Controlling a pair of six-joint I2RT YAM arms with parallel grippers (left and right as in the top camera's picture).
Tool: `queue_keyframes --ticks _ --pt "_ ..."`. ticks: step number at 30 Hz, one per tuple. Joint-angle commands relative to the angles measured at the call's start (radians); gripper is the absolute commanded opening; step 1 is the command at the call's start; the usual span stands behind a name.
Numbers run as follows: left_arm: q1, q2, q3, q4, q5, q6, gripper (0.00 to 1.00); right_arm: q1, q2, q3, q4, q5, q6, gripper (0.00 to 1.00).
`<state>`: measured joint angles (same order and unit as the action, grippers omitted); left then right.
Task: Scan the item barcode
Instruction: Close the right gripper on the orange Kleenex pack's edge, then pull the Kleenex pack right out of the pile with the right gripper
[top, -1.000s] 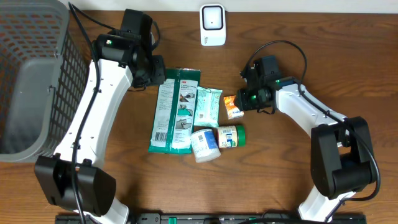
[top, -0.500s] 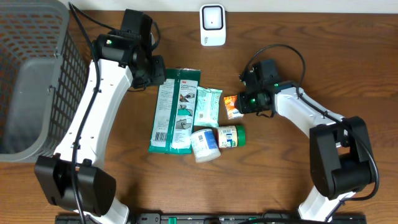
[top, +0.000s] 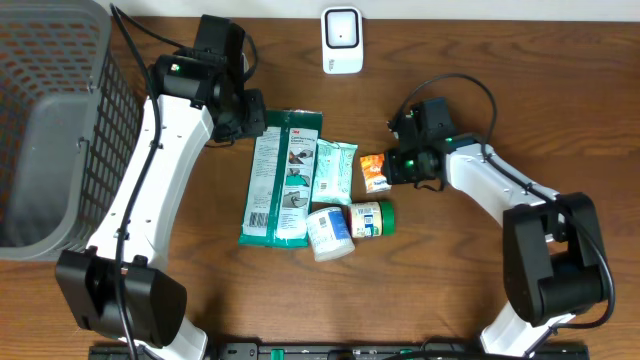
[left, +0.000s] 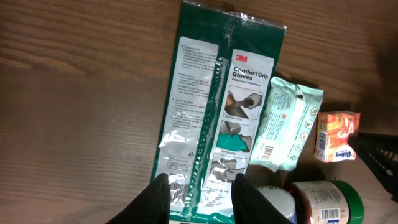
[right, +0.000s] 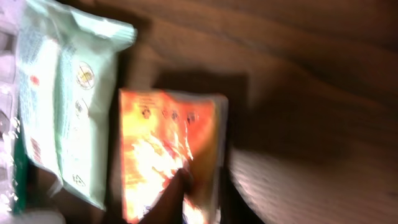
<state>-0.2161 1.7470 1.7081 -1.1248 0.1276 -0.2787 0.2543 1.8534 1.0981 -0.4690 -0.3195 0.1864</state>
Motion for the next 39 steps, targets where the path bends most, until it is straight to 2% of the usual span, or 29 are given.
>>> queue_keyframes --ticks 1,5,10,23,29,33,39 --pt "0.002 0.006 0.003 -0.004 -0.012 0.020 0.33 -0.038 -0.027 -0.015 -0.034 -0.003 -0.001 0.21" --pt "0.002 0.006 0.003 -0.004 -0.012 0.020 0.33 -0.034 -0.021 -0.047 -0.030 -0.003 0.000 0.17" --pt "0.002 0.006 0.003 -0.004 -0.012 0.020 0.33 -0.002 -0.021 -0.092 0.051 -0.015 0.000 0.17" --pt "0.002 0.006 0.003 -0.003 -0.012 0.020 0.33 -0.032 -0.054 -0.072 0.118 -0.121 0.003 0.25" --pt "0.002 0.006 0.003 -0.003 -0.012 0.020 0.33 -0.055 -0.101 -0.072 0.113 -0.183 0.063 0.29" --pt "0.002 0.006 0.003 -0.003 -0.012 0.020 0.33 -0.045 -0.097 -0.077 0.106 -0.167 0.122 0.29" --pt "0.002 0.006 0.003 -0.004 -0.012 0.020 0.33 0.023 -0.065 -0.081 0.107 0.003 0.184 0.29"
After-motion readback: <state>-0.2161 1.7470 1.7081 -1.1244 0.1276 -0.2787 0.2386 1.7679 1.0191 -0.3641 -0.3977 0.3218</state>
